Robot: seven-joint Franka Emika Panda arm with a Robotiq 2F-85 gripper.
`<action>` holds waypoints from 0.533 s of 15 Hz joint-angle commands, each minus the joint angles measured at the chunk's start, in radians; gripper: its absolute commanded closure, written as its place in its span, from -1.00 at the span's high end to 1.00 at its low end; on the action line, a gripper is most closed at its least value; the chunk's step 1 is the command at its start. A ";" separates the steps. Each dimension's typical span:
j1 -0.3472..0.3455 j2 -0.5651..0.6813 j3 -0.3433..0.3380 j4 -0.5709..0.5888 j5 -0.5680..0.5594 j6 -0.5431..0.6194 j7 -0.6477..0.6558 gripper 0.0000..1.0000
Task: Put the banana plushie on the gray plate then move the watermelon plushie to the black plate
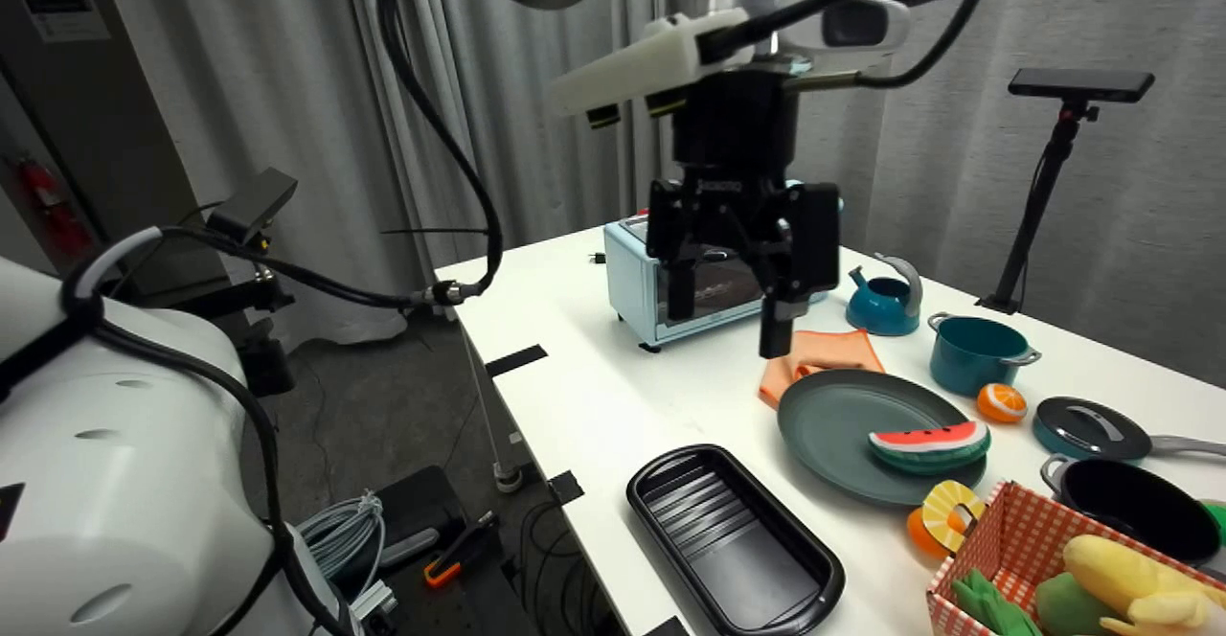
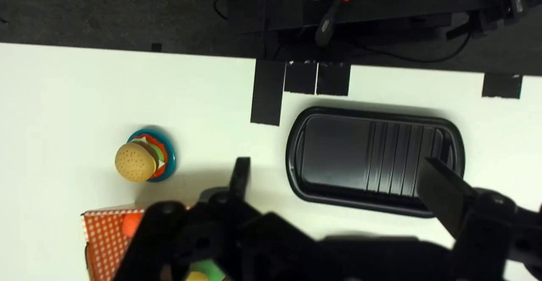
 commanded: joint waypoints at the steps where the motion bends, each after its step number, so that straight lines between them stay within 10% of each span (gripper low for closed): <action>1: -0.016 0.180 -0.056 0.182 0.038 0.041 -0.023 1.00; 8: -0.039 0.475 -0.121 0.425 0.209 0.194 -0.032 1.00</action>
